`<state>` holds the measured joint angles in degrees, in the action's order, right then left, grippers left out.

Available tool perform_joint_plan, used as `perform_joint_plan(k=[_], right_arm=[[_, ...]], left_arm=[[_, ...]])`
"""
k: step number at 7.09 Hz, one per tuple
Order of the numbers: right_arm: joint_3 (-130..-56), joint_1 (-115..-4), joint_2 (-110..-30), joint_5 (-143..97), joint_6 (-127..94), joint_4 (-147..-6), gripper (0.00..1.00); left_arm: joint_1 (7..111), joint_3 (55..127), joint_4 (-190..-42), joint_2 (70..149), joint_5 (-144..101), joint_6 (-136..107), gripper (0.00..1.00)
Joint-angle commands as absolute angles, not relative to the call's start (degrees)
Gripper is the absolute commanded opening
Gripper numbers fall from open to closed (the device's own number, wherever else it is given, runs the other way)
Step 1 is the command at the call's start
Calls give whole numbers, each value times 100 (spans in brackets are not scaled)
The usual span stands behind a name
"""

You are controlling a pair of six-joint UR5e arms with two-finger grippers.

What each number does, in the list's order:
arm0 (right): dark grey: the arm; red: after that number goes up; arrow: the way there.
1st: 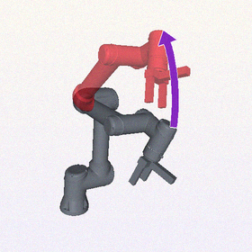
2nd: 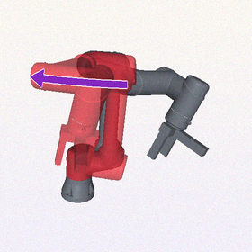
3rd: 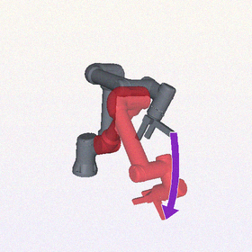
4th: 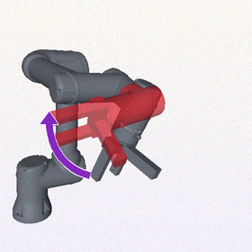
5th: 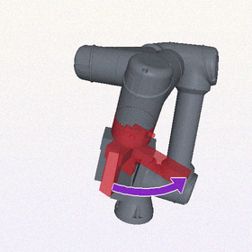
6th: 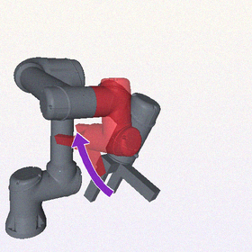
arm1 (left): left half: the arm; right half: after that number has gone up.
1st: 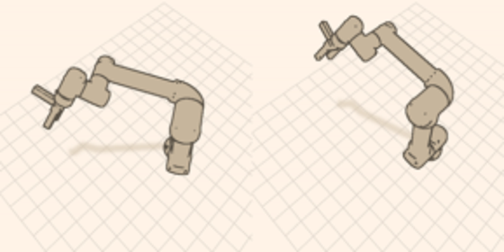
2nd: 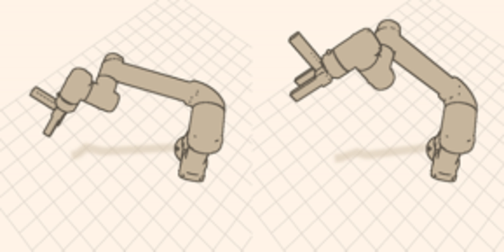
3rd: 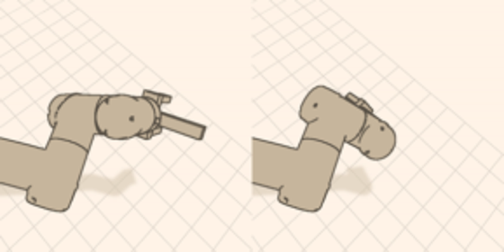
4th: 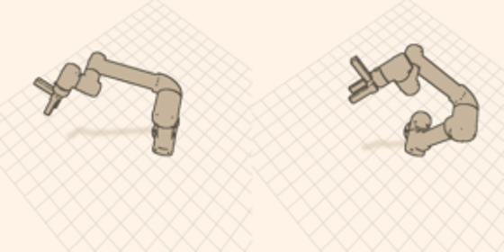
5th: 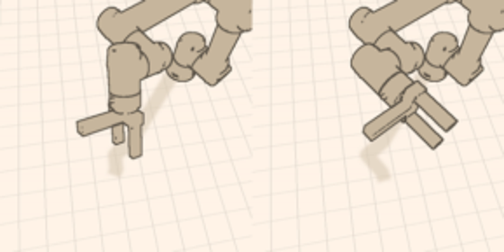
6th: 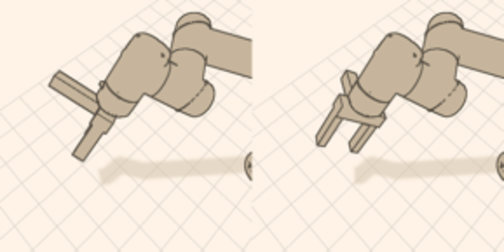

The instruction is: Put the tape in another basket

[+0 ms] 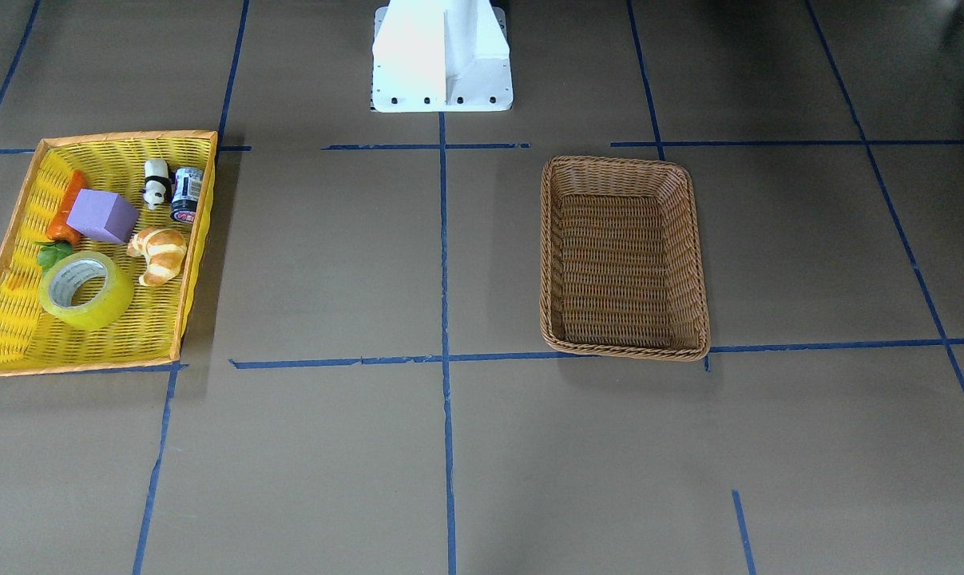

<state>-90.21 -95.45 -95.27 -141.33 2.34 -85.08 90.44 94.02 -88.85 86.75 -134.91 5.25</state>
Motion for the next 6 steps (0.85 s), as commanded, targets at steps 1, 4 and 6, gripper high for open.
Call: perform_joint_plan(k=[1, 4, 6], right_arm=[[-9026, -9545, -9527, -14124, 237, -8499, 100], [-9026, -9545, -9527, -14124, 193, -8499, 100], [-9026, -9545, -9519, -14124, 185, -8499, 100]], left_arm=[[9044, 9413, -8886, 8675, -13491, 527, 100], [9044, 9404, -8886, 8675, -13491, 519, 100], [9044, 9422, -8886, 8675, -13491, 519, 100]])
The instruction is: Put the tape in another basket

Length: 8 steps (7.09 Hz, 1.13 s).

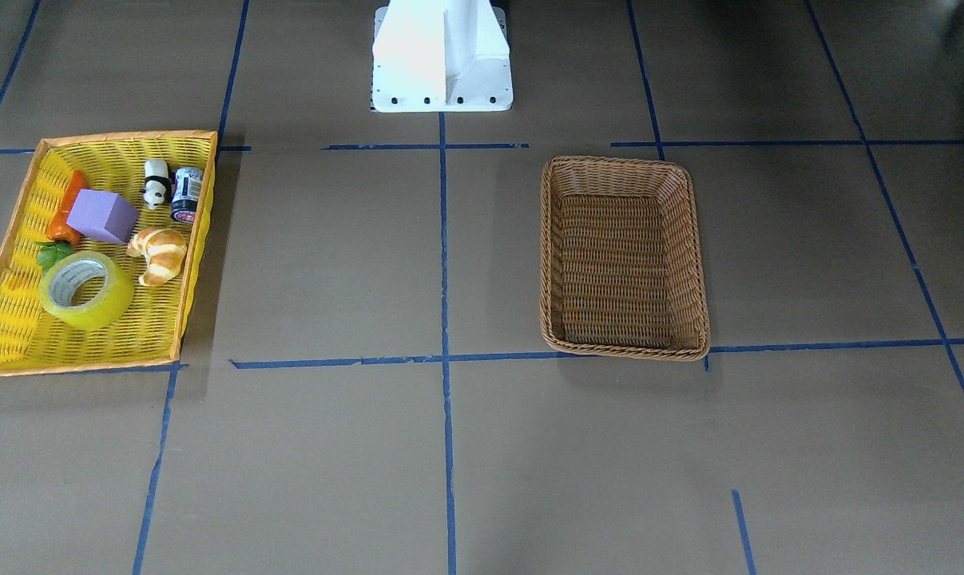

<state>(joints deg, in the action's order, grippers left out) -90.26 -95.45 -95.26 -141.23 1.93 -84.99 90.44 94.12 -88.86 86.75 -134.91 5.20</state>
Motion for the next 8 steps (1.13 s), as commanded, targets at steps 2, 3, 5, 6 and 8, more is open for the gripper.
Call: perform_joint_plan(k=[2, 3, 5, 6, 8], right_arm=[[-9035, -9536, -9484, -14107, 184, -8490, 100], [-9035, -9536, -9475, -14106, 176, -8490, 100], [-9009, -9527, -9404, -14115, 176, -8482, 100], [-9052, -9527, -9396, -14133, 150, -8325, 100], [-9079, -9334, -8836, -14019, 167, -8314, 100]], left_arm=[[9044, 9448, -8895, 8675, -13491, 519, 100], [9044, 9448, -8895, 8675, -13491, 501, 100], [9044, 9466, -8895, 8675, -13483, 492, 100], [9053, 9501, -8895, 8666, -13500, 475, 100], [9053, 9510, -8895, 8657, -13500, 475, 100]])
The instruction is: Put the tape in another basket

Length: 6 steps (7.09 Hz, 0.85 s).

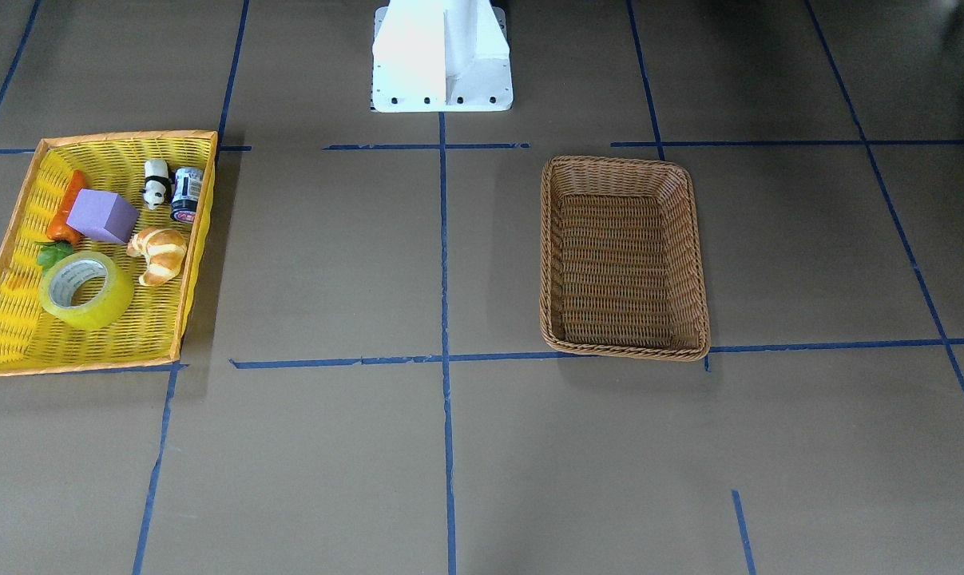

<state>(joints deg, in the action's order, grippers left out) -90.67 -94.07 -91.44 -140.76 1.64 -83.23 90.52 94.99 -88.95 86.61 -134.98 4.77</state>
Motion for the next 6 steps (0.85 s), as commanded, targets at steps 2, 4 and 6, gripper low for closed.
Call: perform_joint_plan(k=[2, 4, 6], right_arm=[[-9184, -8915, -8728, -14211, -852, -8244, 100], [-9710, -8344, -8728, -14160, -1754, -8244, 100], [-9878, -7747, -8754, -13906, -2718, -7757, 100]], left_arm=[[9053, 9518, -8895, 8666, -13500, 466, 100], [9053, 9527, -8895, 8657, -13500, 466, 100], [9053, 9519, -8895, 8666, -13500, 466, 100]])
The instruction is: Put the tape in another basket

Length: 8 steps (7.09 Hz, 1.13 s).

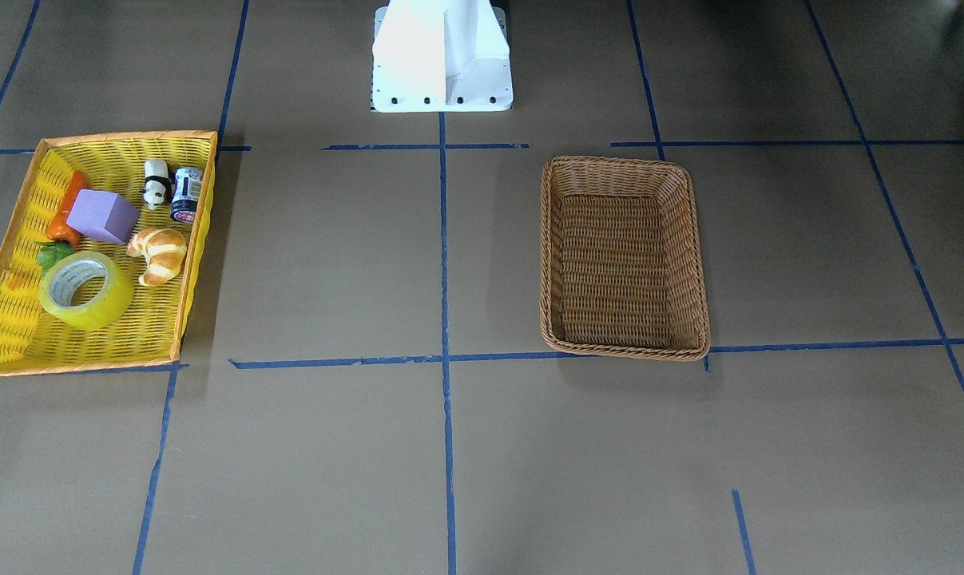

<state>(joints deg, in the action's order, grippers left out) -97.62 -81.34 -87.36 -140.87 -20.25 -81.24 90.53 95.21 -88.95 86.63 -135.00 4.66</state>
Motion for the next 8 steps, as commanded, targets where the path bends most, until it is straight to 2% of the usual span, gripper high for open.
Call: perform_joint_plan(k=[1, 2, 4, 6, 8], right_arm=[[-9879, -7282, -8841, -13521, -3490, -6899, 99], [-9844, -6842, -8929, -13283, -4124, -6247, 100], [-9800, -6199, -8939, -12739, -4272, -6117, 100], [-9432, -5995, -8860, -12727, -4228, -6108, 100], [-9369, -5977, -8912, -12718, -4219, -6108, 100]], left_arm=[[9053, 9519, -8895, 8666, -13500, 466, 100], [9053, 9519, -8895, 8657, -13500, 466, 100], [9053, 9510, -8895, 8666, -13500, 475, 100], [9053, 9510, -8895, 8666, -13500, 466, 100], [9053, 9501, -8895, 8666, -13500, 466, 100]])
